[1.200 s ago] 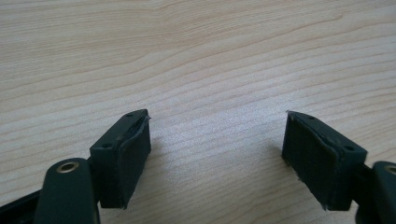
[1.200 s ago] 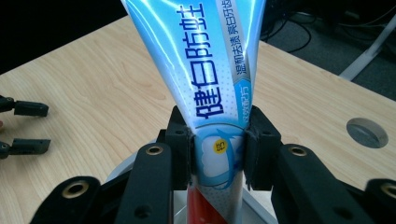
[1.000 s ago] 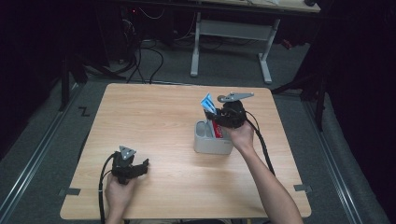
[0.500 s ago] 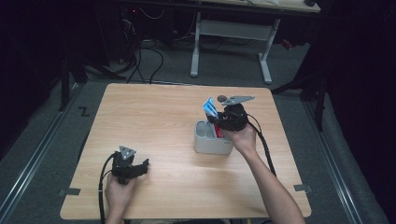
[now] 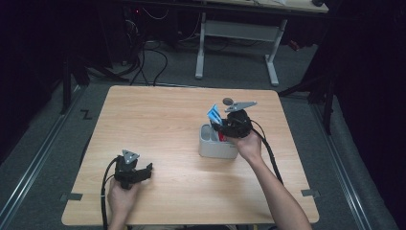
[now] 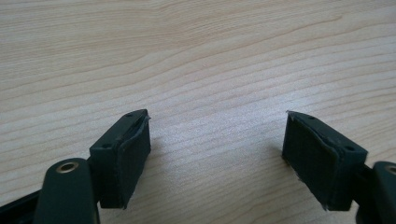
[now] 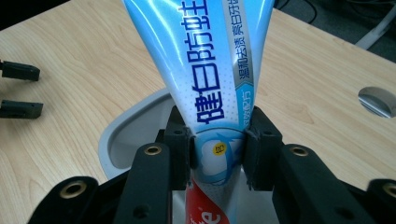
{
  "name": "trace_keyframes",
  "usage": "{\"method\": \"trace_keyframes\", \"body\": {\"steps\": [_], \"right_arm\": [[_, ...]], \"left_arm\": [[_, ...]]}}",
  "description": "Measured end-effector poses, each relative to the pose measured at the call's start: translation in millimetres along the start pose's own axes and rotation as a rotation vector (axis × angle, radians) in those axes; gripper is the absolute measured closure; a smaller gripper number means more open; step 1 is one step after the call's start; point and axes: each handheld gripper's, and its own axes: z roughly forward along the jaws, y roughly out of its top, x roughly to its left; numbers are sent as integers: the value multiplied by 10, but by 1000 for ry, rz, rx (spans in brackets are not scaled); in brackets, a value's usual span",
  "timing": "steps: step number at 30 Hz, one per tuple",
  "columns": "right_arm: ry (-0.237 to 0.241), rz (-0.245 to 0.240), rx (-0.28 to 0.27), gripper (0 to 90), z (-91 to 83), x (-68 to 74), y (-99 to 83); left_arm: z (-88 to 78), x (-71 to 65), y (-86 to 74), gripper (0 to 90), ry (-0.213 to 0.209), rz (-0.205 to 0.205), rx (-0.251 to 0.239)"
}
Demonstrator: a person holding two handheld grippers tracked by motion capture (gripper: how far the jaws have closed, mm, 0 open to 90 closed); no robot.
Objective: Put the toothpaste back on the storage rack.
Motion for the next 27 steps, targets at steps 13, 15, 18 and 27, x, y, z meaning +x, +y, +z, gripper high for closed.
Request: {"method": "trace_keyframes", "body": {"steps": [13,15,18,27], "right_arm": [[10,13,17,637,40,-19,-64],[14,28,9,614,39,-23,-60],[21,34,-4,573,30,-29,-56],[12,28,-7,475,-19,25,-46]], "left_arm": [[3,1,3,239,2,1,0],[3,0,2,239,2,1,0],[3,2,2,239,1,-1,-1],[2,5,1,239,-1,-2,-1]]}}
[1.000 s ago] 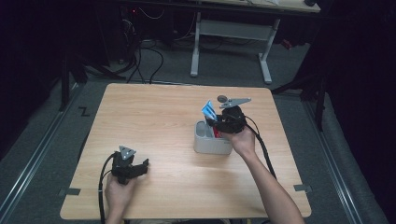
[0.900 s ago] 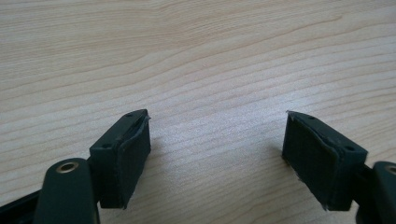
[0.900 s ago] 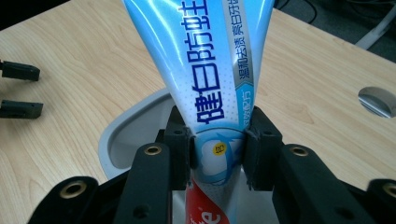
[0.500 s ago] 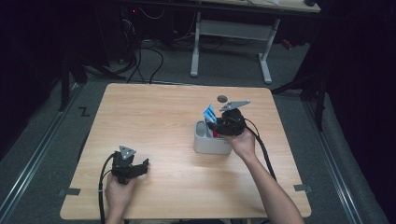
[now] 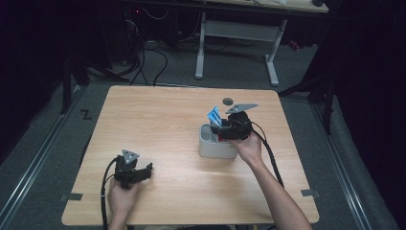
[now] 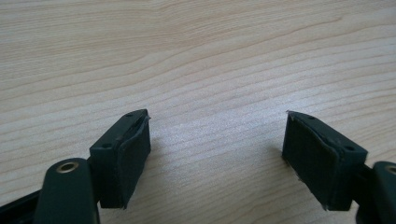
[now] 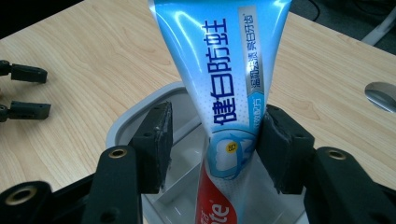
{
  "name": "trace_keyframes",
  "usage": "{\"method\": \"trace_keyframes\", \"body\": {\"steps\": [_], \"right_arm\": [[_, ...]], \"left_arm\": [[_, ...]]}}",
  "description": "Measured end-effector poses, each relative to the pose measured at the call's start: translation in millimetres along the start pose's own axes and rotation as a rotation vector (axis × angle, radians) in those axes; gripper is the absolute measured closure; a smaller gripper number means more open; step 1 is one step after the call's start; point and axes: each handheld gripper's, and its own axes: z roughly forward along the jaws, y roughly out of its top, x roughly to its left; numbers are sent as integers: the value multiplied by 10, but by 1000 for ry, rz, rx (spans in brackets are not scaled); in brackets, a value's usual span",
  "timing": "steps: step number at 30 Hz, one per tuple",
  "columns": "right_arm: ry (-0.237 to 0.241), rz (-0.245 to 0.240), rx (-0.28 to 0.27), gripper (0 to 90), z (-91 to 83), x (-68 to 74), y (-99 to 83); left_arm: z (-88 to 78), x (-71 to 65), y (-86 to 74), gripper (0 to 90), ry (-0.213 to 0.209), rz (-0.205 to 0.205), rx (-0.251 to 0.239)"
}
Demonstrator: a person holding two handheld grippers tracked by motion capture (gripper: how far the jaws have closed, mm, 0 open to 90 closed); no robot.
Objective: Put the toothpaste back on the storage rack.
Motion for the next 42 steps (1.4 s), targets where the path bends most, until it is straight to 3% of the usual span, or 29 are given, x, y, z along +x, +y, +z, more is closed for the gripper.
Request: {"method": "trace_keyframes", "body": {"steps": [25,28,38,42], "right_arm": [[-28,18,-79,472,-284,-27,30],[-11,40,-101,471,-335,-34,25],[-18,38,-147,472,-546,-30,0],[-23,36,-141,475,-591,-38,-8]], "left_arm": [[-1,2,0,239,-2,-2,0],[-3,5,0,239,-5,-2,1],[-3,6,0,239,-6,-3,1],[2,-7,1,239,4,4,2]]}}
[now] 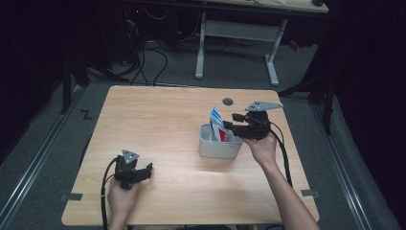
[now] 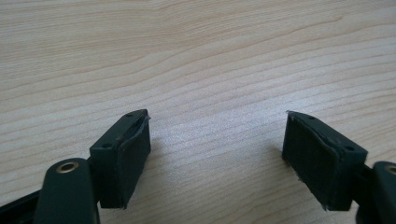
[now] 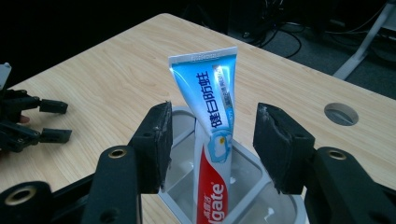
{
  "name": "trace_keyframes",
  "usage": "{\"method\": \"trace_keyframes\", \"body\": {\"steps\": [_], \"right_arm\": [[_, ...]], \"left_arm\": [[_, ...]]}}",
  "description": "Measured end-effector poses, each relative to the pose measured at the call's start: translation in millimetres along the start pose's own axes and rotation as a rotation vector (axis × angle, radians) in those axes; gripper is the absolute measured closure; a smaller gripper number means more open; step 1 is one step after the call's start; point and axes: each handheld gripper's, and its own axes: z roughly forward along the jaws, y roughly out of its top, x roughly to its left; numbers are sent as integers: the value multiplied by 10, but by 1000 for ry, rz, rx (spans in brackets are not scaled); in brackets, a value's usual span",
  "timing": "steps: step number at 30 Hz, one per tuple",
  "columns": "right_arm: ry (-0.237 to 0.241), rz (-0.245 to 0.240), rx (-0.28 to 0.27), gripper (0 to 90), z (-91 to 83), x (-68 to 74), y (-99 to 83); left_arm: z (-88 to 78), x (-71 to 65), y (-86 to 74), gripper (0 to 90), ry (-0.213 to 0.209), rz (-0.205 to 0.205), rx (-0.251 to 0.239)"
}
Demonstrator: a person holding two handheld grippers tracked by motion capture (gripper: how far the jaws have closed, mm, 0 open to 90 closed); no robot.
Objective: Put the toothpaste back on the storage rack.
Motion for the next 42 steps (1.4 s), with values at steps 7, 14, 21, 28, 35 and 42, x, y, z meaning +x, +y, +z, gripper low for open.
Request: {"method": "trace_keyframes", "body": {"steps": [7,14,21,28,35,42], "right_arm": [[-12,5,-16,477,-100,-52,-22],[-25,15,-36,480,-208,-88,-33],[-41,23,-54,483,-294,-129,-38],[-60,33,-72,490,-403,-175,-60],[-77,63,-86,494,-493,-254,-158],[-88,75,-91,496,-566,-305,-208]], "left_arm": [[0,-1,0,239,0,0,0],[0,-2,0,239,1,1,1],[0,-2,0,239,2,2,1],[0,-2,0,238,1,1,1],[0,-2,0,238,1,1,1],[0,-2,1,238,2,1,1]]}}
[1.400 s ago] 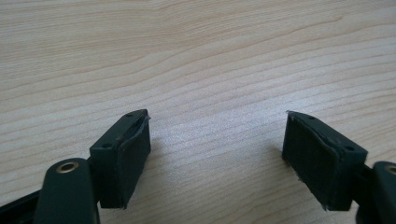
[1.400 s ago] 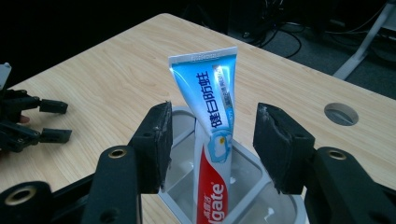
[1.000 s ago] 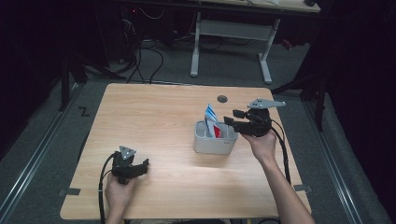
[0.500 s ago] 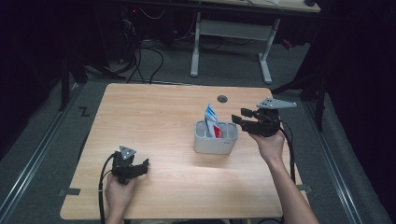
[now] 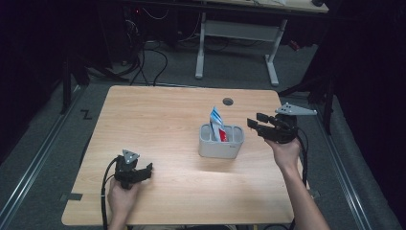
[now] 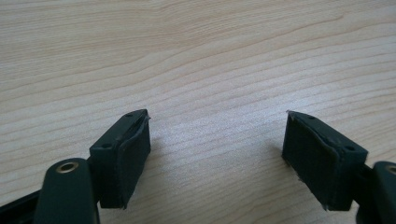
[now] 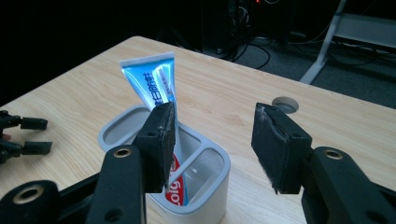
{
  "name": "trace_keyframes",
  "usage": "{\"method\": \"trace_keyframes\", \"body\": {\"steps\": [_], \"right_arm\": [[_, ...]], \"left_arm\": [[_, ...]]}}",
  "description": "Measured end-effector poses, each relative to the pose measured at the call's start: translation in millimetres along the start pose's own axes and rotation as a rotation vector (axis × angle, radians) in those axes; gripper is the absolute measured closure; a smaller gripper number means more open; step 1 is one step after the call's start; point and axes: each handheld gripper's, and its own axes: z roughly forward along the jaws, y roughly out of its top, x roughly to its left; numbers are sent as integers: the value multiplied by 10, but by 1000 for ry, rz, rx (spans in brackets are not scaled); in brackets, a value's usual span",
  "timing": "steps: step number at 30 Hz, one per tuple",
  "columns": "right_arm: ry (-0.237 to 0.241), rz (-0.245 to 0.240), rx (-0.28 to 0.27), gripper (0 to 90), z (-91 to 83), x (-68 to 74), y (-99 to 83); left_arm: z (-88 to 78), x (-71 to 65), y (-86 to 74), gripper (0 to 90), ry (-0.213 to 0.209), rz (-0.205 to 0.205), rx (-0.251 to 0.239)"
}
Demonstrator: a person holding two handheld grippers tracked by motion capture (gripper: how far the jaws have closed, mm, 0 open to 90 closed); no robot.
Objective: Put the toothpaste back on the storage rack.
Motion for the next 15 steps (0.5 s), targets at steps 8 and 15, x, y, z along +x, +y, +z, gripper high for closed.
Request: {"method": "trace_keyframes", "body": {"steps": [8,15], "right_arm": [[-10,31,-26,496,-106,-85,-65],[-8,65,-57,511,-224,-170,-122]], "left_arm": [[2,-2,0,238,0,-2,-2],[3,-3,1,241,2,-5,-3]]}}
